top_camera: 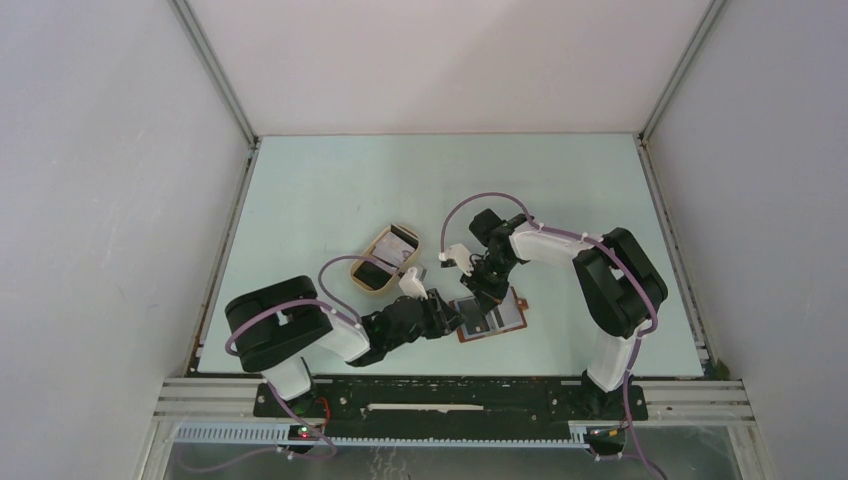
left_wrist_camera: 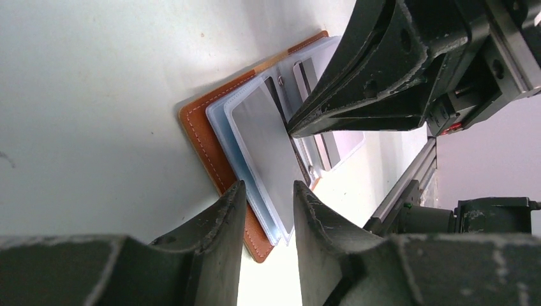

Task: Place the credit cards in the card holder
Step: Turn over the card slot in the card holder.

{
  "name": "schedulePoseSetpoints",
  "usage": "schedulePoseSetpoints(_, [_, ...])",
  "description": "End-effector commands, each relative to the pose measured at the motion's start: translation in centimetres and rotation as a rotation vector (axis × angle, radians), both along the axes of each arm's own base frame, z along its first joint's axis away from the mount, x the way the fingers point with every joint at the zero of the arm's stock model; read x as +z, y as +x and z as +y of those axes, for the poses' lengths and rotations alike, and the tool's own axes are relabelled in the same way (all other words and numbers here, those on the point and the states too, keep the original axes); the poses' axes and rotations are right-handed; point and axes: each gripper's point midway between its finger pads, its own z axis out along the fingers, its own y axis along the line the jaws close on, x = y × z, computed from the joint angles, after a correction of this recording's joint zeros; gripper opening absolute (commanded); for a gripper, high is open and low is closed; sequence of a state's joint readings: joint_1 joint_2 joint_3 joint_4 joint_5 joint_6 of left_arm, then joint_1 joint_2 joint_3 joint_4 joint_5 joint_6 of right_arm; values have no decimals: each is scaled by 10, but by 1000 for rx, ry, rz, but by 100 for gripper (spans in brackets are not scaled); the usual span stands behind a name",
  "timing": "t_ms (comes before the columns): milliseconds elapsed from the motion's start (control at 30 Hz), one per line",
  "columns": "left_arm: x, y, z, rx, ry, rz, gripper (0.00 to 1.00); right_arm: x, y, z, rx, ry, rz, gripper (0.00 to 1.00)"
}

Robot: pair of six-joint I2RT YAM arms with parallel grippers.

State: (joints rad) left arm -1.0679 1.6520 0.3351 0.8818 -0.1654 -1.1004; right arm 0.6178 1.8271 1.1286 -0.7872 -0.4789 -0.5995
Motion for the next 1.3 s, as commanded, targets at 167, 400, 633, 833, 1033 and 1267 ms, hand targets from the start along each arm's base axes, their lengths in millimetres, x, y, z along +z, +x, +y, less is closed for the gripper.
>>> schedulePoseSetpoints(167, [29, 10, -17, 0, -94, -42, 37, 0, 3, 0, 9, -23, -14, 4])
schedulePoseSetpoints(400, [28, 11, -17, 1, -92, -43, 36, 9, 2, 4, 20, 13, -24, 6])
schedulePoseSetpoints(633, [30, 9, -14, -4, -95, -54, 37, 18, 3, 6, 18, 38, -40, 9])
schedulePoseSetpoints(833, [36, 8, -6, 4, -96, -78, 39, 5, 3, 1, 7, -8, -18, 9])
schedulePoseSetpoints(1033, [34, 8, -6, 0, -93, -71, 39, 2, 4, -1, 1, -27, -7, 8])
schedulePoseSetpoints(1267, [27, 8, -1, 18, -78, -59, 39, -1, 3, -2, -2, -38, 0, 7])
